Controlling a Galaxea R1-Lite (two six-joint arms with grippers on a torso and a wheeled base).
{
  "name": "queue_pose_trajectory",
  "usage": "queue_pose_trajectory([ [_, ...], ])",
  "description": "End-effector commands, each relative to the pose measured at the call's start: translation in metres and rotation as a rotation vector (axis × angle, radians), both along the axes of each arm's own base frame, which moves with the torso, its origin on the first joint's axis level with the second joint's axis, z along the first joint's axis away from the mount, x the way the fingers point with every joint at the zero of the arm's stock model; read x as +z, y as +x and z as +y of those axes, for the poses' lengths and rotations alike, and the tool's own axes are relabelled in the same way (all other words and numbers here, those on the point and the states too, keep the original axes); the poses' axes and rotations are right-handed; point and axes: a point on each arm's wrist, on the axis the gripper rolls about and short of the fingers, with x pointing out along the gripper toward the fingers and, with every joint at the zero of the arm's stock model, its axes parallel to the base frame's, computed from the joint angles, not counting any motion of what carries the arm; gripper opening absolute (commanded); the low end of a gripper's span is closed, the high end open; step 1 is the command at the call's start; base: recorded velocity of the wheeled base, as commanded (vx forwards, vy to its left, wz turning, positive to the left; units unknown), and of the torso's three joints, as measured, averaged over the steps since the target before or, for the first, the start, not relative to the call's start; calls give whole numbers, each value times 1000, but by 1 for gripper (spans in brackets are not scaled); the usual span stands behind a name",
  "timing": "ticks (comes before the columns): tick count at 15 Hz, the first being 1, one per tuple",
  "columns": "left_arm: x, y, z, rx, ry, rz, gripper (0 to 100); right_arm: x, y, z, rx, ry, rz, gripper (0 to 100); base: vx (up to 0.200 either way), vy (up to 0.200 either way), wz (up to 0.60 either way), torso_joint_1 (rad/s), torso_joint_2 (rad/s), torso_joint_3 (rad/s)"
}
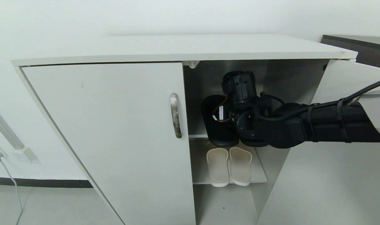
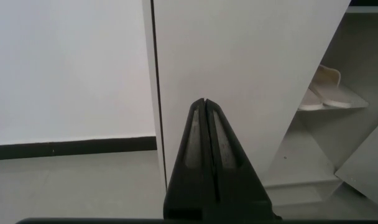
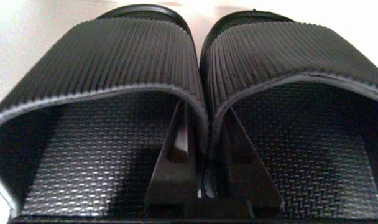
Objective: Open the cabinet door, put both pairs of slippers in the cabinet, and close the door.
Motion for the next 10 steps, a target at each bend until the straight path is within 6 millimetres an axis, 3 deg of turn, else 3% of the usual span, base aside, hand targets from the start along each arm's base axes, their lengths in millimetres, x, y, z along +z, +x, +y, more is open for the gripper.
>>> queue_pose_trajectory([
  [1,0,0,0,0,0,1,0,-2,7,2,-7,4,-4,0,0,0,0,0,0,0],
  [6,0,0,0,0,0,3,0,-9,13,0,-19,-4,9,0,0,0,0,0,0,0],
  [7,0,0,0,0,0,1,0,-9,13,0,-19,-2,9,100,0,0,0,0,0,0],
  [10,0,0,0,0,0,1,0,-10,10,0,-17,-6,15,100,0,0,0,0,0,0],
])
